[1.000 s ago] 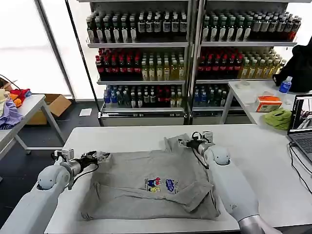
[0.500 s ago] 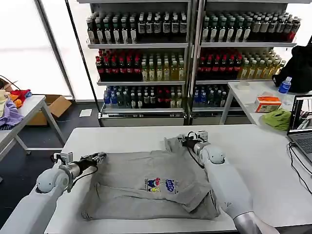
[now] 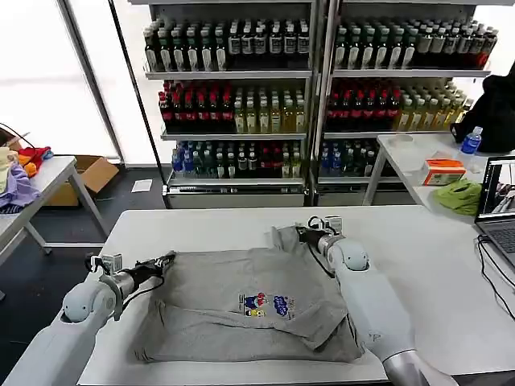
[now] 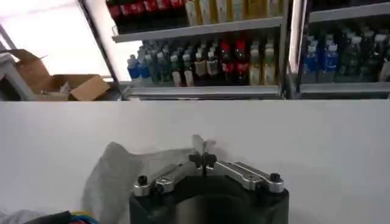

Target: Fold and organize the clothes.

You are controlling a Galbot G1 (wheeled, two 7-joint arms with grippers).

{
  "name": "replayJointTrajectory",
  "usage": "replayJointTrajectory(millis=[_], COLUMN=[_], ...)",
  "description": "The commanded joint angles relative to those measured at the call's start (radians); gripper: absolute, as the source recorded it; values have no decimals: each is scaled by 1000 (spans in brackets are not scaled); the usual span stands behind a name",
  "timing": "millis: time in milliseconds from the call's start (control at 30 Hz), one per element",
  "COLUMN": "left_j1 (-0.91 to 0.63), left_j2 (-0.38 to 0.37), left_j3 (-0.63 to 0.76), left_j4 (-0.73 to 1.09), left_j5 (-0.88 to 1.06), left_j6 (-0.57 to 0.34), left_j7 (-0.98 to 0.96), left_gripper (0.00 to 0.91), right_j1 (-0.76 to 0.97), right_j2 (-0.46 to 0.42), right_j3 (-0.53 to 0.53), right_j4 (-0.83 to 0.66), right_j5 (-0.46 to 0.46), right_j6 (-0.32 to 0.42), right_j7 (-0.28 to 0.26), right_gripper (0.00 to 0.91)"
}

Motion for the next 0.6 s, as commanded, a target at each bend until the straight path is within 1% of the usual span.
replayJointTrajectory(millis=[33,167,333,400,433,500,567,600], left_j1=[20,47,91,127,136,173,207,224], left_j2=[9,16,24,25,26,28,30,31], left_j3=[-33,-54,-90,-121,-131,-156,-180,-191], left_j4=[-94,-157,-228,-262,-277,-315,-355,-370], left_j5=[-60,-71,-81,-84,-86,-90,-90,-92], left_j6=[-24,-26,-26,-26,-25,-26,-27,-27], left_j7=[-42,-58,-68,-72,-74,-81,-86,-88], left_gripper=[10,0,10,10,10,10,10,10], right_j1=[-40,-105,-173,-211,-220,-263,-300,-332], right_j2=[-38,-69,-104,-125,-132,-156,-170,-183], right_j3=[11,34,64,78,83,104,120,131], right_j4=[170,274,386,459,464,543,587,634], right_j5=[128,165,211,226,230,247,264,271], right_j6=[3,2,1,1,1,1,1,1], right_j7=[26,39,58,64,66,76,84,85], right_gripper=[0,0,0,0,0,0,0,0])
